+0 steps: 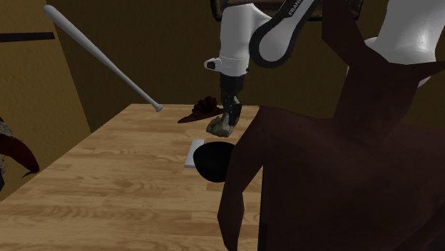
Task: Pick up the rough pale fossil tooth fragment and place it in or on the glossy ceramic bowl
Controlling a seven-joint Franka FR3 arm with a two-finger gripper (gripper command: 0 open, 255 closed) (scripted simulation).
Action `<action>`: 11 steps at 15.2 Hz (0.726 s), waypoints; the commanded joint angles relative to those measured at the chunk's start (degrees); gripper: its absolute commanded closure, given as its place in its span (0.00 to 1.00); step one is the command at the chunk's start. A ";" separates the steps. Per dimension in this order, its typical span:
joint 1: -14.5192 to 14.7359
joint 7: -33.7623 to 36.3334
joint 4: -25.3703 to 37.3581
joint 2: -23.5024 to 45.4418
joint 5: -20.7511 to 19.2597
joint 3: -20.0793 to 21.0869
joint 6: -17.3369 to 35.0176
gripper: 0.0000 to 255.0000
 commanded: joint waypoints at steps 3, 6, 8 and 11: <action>1.54 4.21 1.02 2.19 0.25 2.70 0.78 1.00; 0.92 5.46 0.74 5.05 -1.18 2.96 3.88 1.00; 0.43 6.49 0.65 7.04 -2.39 3.14 5.92 1.00; -0.36 8.42 0.69 10.15 -4.71 3.37 8.92 1.00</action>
